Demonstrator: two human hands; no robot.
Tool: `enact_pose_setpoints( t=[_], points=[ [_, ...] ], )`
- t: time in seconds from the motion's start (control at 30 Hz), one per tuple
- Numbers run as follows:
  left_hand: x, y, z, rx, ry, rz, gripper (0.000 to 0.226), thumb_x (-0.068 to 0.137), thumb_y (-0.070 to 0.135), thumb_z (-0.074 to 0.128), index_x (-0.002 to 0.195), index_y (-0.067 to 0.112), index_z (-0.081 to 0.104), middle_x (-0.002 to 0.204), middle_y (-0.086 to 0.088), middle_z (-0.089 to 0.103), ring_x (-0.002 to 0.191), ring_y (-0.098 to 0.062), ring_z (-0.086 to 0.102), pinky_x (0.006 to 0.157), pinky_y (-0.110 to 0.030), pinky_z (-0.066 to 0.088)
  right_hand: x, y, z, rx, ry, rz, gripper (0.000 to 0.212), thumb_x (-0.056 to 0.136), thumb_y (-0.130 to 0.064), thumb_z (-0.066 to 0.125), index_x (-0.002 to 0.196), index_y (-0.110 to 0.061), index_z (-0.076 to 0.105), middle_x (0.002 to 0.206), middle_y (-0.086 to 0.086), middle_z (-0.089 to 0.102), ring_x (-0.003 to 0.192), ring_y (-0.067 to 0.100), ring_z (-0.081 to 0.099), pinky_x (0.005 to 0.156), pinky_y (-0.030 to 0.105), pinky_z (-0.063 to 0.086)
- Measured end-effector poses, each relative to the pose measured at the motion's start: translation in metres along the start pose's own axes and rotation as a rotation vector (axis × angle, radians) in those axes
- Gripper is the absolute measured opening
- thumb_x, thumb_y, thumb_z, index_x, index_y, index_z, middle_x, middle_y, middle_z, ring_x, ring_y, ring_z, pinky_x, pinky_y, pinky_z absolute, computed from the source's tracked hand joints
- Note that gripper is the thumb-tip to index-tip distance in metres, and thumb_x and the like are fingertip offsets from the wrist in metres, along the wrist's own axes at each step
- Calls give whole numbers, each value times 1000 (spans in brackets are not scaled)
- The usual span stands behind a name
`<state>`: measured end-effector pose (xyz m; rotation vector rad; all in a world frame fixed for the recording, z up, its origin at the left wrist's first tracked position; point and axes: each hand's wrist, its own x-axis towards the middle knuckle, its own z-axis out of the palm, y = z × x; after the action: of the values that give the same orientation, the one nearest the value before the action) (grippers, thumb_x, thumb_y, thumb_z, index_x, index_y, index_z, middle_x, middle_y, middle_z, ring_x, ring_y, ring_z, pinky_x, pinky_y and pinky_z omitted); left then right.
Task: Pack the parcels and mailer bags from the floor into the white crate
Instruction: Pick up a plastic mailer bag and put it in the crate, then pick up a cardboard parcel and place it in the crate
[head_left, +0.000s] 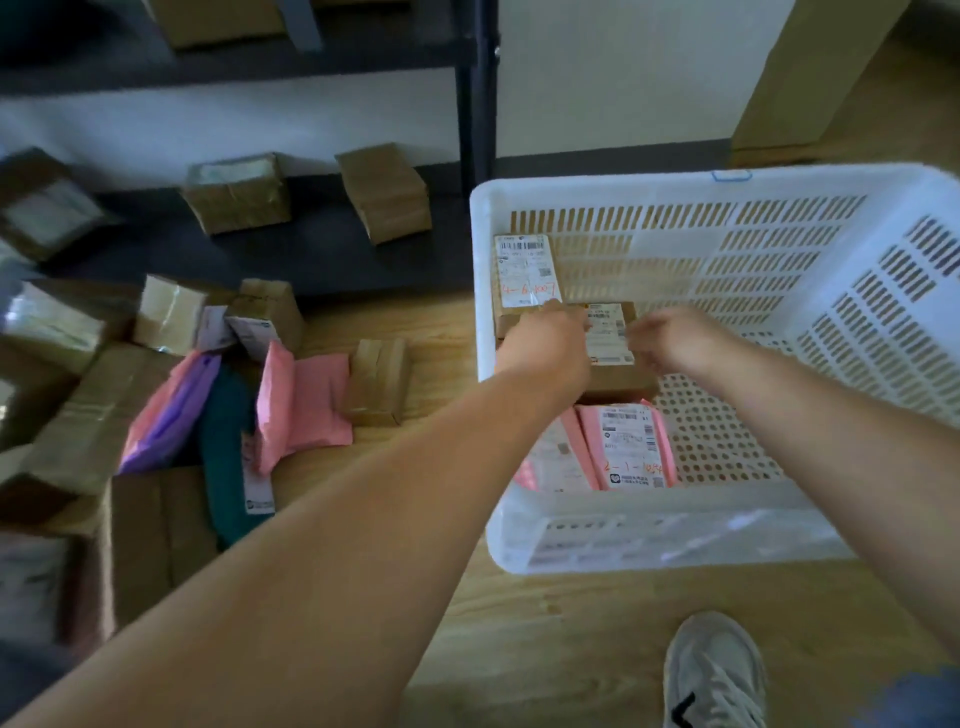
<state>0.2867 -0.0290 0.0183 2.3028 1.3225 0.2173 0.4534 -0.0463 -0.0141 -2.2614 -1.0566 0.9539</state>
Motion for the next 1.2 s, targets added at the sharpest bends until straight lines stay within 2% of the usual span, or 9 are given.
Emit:
enact_pose_setpoints(
  t=[0.07, 0.2, 0.3, 0.47, 0.73, 0.8, 0.97, 1.1, 1.2],
  points=[
    [-15, -14, -21, -55, 141, 23, 40, 85, -2, 47, 119, 13, 61, 119, -6, 55, 110, -25, 52, 92, -40, 49, -21, -24, 12, 96, 46, -65, 15, 97, -14, 55, 107, -10, 66, 104, 9, 67, 81, 19, 64, 68, 31, 53],
    [-45, -55, -54, -78, 347, -20, 43, 89, 1, 49, 127, 20, 57, 128, 0, 52, 120, -17, 46, 95, -31, 46, -60, -63, 35, 139, 168, -242, 22, 98, -17, 51, 116, -17, 65, 109, 3, 68, 99, 22, 65, 93, 43, 53],
    [-71, -102, -75, -48, 337, -103, 41, 91, 5, 52, 128, 22, 56, 130, 2, 50, 121, -17, 47, 99, -31, 45, -89, -98, 55, 166, 253, -403, 19, 97, -18, 52, 109, -29, 63, 111, -7, 65, 102, 14, 62, 93, 39, 53],
    [-114, -193, -90, 31, 298, -360, 42, 86, 14, 65, 125, 25, 56, 130, 0, 52, 119, -20, 51, 103, -36, 44, -123, -142, 115, 235, 108, -518, 22, 94, -15, 51, 100, -34, 62, 100, -4, 67, 93, 14, 65, 87, 38, 56],
    [-182, -297, -72, -56, 334, -853, 31, 91, 17, 48, 119, 14, 61, 115, -8, 60, 103, -27, 59, 84, -35, 53, -142, -160, 265, 148, -257, -351, 19, 87, -18, 53, 85, -36, 58, 101, -4, 69, 97, 23, 66, 89, 46, 54],
    [-197, -314, -65, -129, 359, -956, 29, 94, 20, 48, 120, 15, 58, 112, -7, 61, 97, -24, 61, 80, -34, 54, -143, -155, 296, 124, -333, -303, 15, 87, -19, 56, 93, -32, 62, 108, 0, 69, 101, 24, 65, 92, 46, 53],
    [-230, -347, -45, -259, 371, -1145, 39, 96, 12, 45, 134, 15, 52, 131, -8, 53, 119, -28, 54, 96, -41, 47, -144, -140, 357, 57, -496, -198, 27, 90, -18, 58, 116, -18, 63, 116, 6, 66, 104, 26, 63, 94, 44, 52],
    [-245, -376, -26, -444, 396, -1297, 36, 96, 21, 40, 127, 13, 57, 122, -13, 59, 108, -33, 58, 94, -43, 49, -147, -131, 399, -13, -621, -125, 38, 91, -22, 59, 127, -13, 57, 111, 6, 61, 97, 26, 59, 90, 37, 48],
    [-247, -390, -15, -614, 481, -1439, 39, 94, 25, 41, 125, 9, 57, 119, -17, 61, 107, -37, 59, 93, -42, 49, -151, -133, 417, -56, -682, -112, 48, 96, -22, 56, 141, -10, 47, 138, 9, 52, 123, 26, 51, 102, 33, 39]
  ],
)
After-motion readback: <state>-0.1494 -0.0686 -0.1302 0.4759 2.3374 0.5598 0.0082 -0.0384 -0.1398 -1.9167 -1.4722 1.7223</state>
